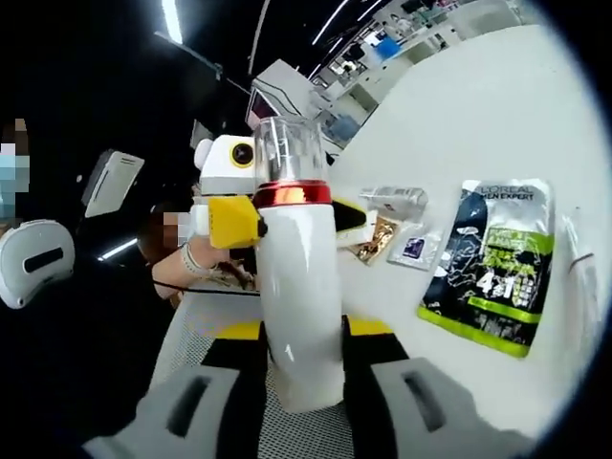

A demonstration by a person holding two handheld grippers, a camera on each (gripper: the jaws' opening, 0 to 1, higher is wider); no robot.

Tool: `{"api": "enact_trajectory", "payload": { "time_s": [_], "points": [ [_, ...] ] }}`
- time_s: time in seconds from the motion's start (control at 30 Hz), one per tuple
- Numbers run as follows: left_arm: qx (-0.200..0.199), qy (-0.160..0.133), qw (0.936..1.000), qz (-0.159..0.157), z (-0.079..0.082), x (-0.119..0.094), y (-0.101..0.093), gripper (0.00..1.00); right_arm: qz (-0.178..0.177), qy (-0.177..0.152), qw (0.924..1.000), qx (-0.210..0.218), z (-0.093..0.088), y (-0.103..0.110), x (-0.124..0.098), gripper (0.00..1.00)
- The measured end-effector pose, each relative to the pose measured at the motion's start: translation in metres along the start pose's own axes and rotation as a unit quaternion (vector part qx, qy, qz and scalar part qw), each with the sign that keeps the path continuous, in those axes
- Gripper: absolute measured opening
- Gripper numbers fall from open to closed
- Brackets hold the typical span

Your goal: Arrange the skincare products in the storage area until every visible bottle or jar stands upright without overlapping.

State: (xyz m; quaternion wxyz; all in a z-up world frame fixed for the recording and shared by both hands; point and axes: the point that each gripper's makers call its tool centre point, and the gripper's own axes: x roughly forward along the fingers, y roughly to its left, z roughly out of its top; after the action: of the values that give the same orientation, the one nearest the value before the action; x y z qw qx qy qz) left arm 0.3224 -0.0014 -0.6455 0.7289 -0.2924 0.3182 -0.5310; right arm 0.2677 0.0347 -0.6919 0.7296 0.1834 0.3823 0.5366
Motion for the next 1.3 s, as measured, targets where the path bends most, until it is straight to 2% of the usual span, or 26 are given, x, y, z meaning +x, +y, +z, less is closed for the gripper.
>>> {"api": "enact_trajectory", "payload": {
  "time_s": [0.07,0.17,0.3,0.5,0.63,0.7,0.77,0.87,0.9,1.03,1.13,1.2,1.3],
  "points": [
    [0.013,0.000,0.9999,-0.002,0.000,0.004,-0.005,0.28,-0.003,-0.001,1.0000,0.001,0.000,-0.001,-0.003,0.31],
    [0.045,0.002,0.9990,0.001,0.000,0.008,-0.009,0.28,-0.028,-0.003,0.9996,-0.011,-0.001,-0.008,-0.006,0.33],
    [0.099,0.004,0.9948,0.024,-0.002,0.013,-0.011,0.28,-0.067,0.002,0.9977,-0.007,-0.005,-0.021,-0.009,0.36],
    [0.145,-0.009,0.9887,0.035,0.001,0.017,-0.015,0.27,-0.117,-0.003,0.9928,-0.023,-0.007,-0.033,-0.019,0.37],
    [0.173,-0.025,0.9837,0.042,0.006,0.020,-0.017,0.27,-0.164,0.037,0.9850,-0.040,-0.023,-0.043,-0.032,0.41],
    [0.182,-0.028,0.9818,0.048,0.009,0.022,-0.016,0.27,-0.170,0.018,0.9847,-0.033,-0.022,-0.039,-0.038,0.44],
    [0.190,-0.028,0.9800,0.052,0.009,0.024,-0.014,0.27,-0.169,0.013,0.9852,-0.025,-0.022,-0.036,-0.044,0.44],
    [0.213,-0.020,0.9747,0.064,0.004,0.027,-0.010,0.27,-0.206,-0.001,0.9778,-0.039,-0.018,-0.037,-0.064,0.45],
    [0.219,-0.017,0.9733,0.066,0.004,0.027,-0.007,0.27,-0.208,-0.004,0.9774,-0.038,-0.016,-0.035,-0.067,0.45],
    [0.250,-0.003,0.9659,0.068,-0.006,0.031,-0.007,0.27,-0.210,-0.058,0.9752,-0.037,0.005,-0.023,-0.083,0.47],
    [0.267,0.003,0.9615,0.063,-0.011,0.033,-0.010,0.27,-0.197,-0.093,0.9755,-0.032,0.019,-0.009,-0.087,0.49],
    [0.281,0.004,0.9575,0.063,-0.011,0.033,-0.009,0.27,-0.194,-0.136,0.9706,-0.042,0.035,-0.003,-0.088,0.50],
    [0.291,0.001,0.9543,0.066,-0.013,0.034,-0.010,0.27,-0.199,-0.155,0.9657,-0.061,0.044,0.001,-0.085,0.50]
  ]
}}
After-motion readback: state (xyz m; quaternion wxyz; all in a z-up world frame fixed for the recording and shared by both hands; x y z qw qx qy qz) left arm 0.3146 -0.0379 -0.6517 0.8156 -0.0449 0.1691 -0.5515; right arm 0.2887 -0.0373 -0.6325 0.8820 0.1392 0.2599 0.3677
